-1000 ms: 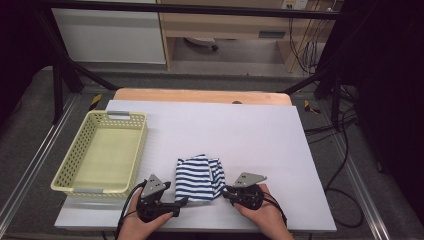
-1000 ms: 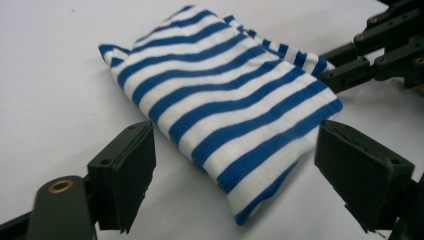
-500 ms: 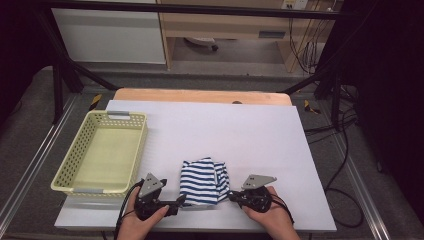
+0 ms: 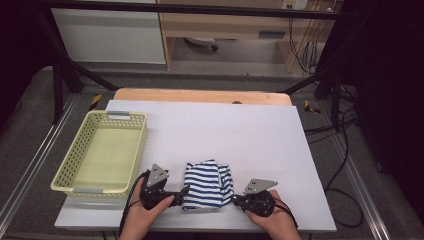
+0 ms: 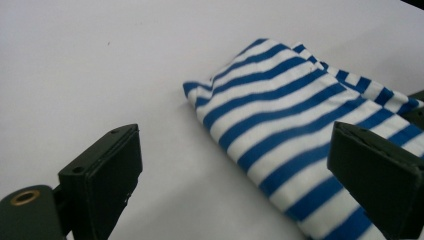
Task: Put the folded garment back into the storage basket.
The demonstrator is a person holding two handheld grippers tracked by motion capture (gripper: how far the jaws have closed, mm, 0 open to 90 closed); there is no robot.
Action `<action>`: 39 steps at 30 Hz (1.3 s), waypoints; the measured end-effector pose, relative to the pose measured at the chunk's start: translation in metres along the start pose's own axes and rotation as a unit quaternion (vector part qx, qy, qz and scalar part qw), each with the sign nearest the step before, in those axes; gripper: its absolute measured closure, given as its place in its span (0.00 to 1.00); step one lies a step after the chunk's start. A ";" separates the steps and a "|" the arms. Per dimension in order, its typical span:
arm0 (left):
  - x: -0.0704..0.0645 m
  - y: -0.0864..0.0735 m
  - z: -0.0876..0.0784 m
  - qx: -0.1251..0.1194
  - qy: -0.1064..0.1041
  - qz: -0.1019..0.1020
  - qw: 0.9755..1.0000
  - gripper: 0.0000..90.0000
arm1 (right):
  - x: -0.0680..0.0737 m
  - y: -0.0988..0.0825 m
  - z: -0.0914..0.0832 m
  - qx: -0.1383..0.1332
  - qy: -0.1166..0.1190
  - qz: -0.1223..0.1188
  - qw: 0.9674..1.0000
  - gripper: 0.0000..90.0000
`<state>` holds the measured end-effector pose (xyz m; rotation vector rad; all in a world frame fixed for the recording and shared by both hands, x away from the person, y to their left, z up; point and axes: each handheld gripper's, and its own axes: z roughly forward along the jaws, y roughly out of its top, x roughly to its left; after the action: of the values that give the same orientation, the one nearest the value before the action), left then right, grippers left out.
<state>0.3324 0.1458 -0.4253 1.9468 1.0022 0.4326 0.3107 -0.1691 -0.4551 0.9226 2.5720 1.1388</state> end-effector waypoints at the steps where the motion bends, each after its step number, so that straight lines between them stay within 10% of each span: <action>1: 0.000 0.006 0.004 -0.003 0.003 0.003 1.000 0.09 | 0.000 0.001 0.000 0.003 -0.001 -0.002 1.000 0.94; 7: 0.004 0.040 0.041 0.007 0.016 0.022 1.000 0.11 | 0.001 0.002 0.001 0.005 -0.003 -0.004 1.000 0.94; 11: 0.014 0.044 0.054 0.001 0.009 -0.015 1.000 0.12 | 0.002 0.002 0.001 0.008 -0.004 -0.006 1.000 0.93; 39: 0.034 0.021 0.049 0.009 0.024 -0.005 1.000 0.22 | 0.002 0.002 0.001 0.005 -0.004 -0.012 1.000 0.93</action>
<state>0.3943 0.1394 -0.4374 1.9544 1.0488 0.4699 0.3107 -0.1666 -0.4546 0.8932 2.5786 1.1140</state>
